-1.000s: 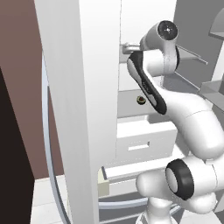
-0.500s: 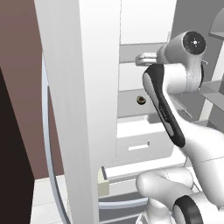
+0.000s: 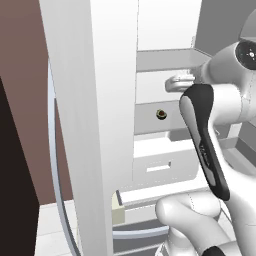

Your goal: Retrieve the butter from the fridge and place it on a plate on the dining table. Then retrieve the butter knife by the fridge and place it near the plate.

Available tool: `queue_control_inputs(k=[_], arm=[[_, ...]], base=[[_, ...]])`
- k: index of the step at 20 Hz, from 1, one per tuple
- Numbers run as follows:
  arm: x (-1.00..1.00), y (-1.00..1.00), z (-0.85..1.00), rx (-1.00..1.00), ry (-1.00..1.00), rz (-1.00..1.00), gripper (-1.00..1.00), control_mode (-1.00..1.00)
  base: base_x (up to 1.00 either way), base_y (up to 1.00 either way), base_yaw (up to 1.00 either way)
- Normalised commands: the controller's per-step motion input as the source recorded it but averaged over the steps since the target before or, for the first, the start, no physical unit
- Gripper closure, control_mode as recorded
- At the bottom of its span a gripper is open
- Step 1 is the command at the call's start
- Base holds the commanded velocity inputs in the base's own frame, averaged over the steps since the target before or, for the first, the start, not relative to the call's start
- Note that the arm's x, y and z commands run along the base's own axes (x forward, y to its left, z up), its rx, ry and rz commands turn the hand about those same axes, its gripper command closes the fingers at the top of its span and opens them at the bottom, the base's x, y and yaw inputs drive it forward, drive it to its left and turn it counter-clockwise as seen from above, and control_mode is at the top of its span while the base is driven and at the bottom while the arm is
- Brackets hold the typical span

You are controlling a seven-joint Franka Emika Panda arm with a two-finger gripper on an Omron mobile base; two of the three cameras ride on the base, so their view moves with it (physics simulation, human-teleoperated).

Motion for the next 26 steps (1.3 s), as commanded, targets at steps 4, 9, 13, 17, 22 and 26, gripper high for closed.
queue_control_inputs(k=[4, 9, 13, 17, 22, 26], arm=[[-0.23, 0.0, 0.0, -0.04, 0.35, 0.0, 1.0, -1.0], [-0.16, 0.0, -0.15, -0.03, 0.31, 0.0, 1.0, -1.0], [-0.17, 0.0, -0.31, 0.0, 0.17, 0.0, 1.0, -1.0], [-0.37, 0.0, -0.25, 0.0, 0.0, 0.01, 1.0, -1.0], [-0.45, 0.0, -0.3, 0.0, 0.0, 0.0, 1.0, -1.0], [-0.51, 0.0, -0.34, 0.0, 0.0, 0.0, 1.0, -1.0]], base=[[0.0, 0.0, 0.0], [0.0, 0.0, 0.0], [0.0, 0.0, 0.0], [0.0, 0.0, 0.0], [0.0, 0.0, 0.0], [0.0, 0.0, 0.0]])
